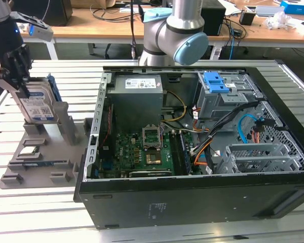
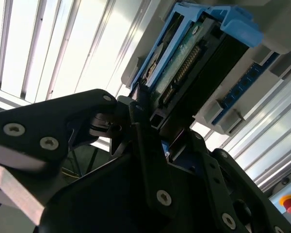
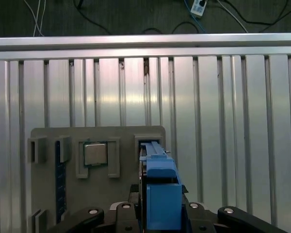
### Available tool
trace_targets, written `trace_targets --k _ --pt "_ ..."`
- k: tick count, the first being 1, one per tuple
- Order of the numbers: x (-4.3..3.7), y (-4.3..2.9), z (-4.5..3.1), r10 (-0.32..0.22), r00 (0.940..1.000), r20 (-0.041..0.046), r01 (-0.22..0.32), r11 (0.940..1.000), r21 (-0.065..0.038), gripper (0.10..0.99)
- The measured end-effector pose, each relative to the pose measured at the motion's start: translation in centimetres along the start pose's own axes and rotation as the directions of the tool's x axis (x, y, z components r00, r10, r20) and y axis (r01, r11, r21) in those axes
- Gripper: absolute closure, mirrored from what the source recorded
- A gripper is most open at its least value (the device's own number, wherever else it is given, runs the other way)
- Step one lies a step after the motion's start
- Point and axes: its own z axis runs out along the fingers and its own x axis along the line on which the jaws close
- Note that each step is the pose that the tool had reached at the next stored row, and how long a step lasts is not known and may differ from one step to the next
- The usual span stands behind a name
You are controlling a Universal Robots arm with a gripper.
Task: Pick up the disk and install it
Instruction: 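Pick up the disk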
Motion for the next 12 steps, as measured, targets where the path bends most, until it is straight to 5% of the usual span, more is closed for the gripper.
trace_targets --k 12 --pt "-0.06 0.08 -1.97 0.0 1.0 0.0 0.0 1.0 0.0 0.722"
